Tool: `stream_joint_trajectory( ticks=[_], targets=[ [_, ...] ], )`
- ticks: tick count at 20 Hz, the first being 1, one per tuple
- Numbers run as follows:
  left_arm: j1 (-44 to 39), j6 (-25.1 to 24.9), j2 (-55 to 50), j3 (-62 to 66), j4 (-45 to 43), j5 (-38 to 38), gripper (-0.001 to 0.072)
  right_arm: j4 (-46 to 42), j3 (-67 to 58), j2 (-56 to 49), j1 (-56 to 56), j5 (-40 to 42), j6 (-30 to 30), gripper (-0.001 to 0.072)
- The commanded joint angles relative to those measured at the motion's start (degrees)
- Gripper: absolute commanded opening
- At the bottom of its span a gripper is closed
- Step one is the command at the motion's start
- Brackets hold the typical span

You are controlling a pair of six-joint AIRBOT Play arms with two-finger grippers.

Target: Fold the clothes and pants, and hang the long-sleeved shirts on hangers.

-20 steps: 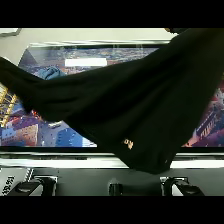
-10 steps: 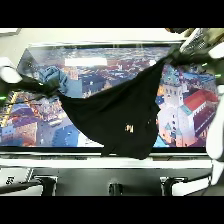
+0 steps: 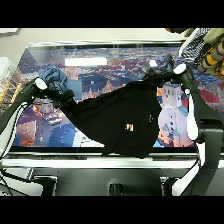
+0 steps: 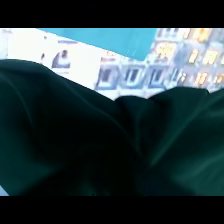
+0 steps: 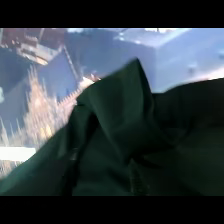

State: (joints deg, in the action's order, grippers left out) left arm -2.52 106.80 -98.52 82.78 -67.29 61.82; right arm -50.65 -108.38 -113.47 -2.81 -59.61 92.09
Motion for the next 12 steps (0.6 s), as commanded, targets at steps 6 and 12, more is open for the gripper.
stream_joint_trajectory(
  ticks=[6,12],
  targets=[
    [10.84,-14.19,6.95,1.27,0.22,13.6,0.0546,-10.43,11.61,18.36,-12.83,-28.44,-10.49,0.0382],
    [16.87,-16.85,14.43,-6.27,1.55,14.69,0.0545,-4.55,63.19,48.22,-15.52,-16.06,-11.58,0.0386]
  ],
)
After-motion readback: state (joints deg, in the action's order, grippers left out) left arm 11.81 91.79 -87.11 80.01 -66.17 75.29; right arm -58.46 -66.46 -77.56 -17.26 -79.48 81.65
